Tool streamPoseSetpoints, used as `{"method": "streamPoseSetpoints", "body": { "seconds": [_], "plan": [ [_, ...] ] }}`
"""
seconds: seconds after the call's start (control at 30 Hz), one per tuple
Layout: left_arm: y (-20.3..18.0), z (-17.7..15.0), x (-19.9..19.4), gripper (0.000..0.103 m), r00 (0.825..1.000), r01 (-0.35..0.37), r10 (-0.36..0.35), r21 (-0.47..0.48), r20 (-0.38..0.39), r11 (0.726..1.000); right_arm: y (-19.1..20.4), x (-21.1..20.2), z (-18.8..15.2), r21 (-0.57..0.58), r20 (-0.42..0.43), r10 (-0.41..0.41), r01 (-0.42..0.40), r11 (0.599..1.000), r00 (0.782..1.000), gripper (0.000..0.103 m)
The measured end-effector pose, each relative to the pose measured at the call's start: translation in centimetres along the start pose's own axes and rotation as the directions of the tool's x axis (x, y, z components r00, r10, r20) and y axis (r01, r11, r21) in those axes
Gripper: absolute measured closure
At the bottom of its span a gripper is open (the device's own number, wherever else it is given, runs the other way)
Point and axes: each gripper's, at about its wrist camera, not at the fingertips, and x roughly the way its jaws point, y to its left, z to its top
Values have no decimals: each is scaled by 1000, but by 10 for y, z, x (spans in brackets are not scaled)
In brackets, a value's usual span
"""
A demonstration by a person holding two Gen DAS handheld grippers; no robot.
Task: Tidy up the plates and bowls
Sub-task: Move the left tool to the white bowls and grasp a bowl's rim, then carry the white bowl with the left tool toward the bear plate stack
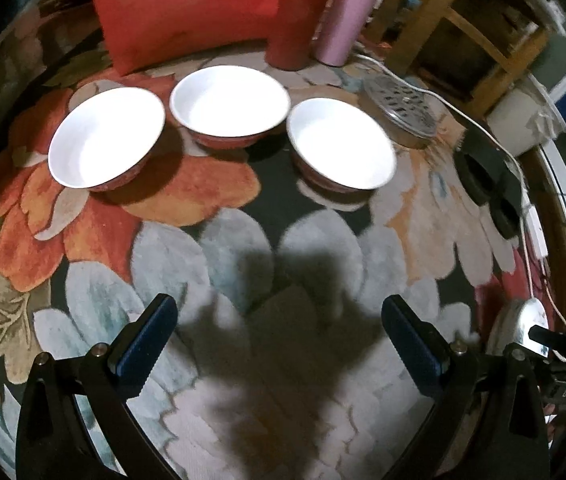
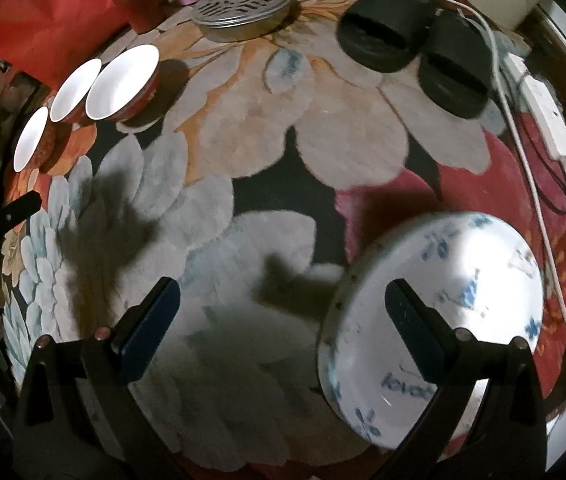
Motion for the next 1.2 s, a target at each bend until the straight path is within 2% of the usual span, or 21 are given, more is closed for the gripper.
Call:
{"method": "streamPoseSetpoints", "body": {
  "seconds": [0.3, 0.53, 0.7, 0.83, 0.97, 1.0, 1.03, 1.1, 1.2],
  "plan": [
    [34, 21, 11, 1, 1000, -5, 7, -83, 20, 997, 34, 25, 44, -22, 13, 71, -71, 997, 997, 0],
    [45, 41, 18, 1, 999, 12, -7, -133, 38, 991, 56, 40, 89, 51, 48, 197, -199, 979, 979, 1],
    [39, 50, 28, 1, 999, 33, -28, -148, 39, 988, 77, 44, 126, 39, 92, 215, -219, 975, 972, 14],
    [32, 55, 37, 1, 999, 44, -40, -151, 29, 988, 88, 56, 151, 27, 95, 204, -207, 978, 974, 21],
    [27, 60, 45, 3, 998, 57, -55, -159, 17, 986, 94, 77, 168, 33, 55, 203, -205, 978, 978, 39],
    [25, 61, 47, 5, 998, 58, -56, -157, 17, 986, 97, 82, 170, 36, 44, 207, -209, 977, 977, 48],
    [25, 63, 49, 6, 998, 60, -58, -157, 16, 986, 99, 89, 173, 36, 23, 215, -216, 976, 976, 53],
    [25, 64, 52, 12, 998, 65, -65, -162, 9, 985, 103, 99, 176, 37, -11, 233, -232, 972, 973, 81],
    [28, 65, 56, 18, 997, 73, -74, -174, -1, 982, 108, 103, 173, 13, -15, 217, -217, 976, 976, 93]
  ]
}}
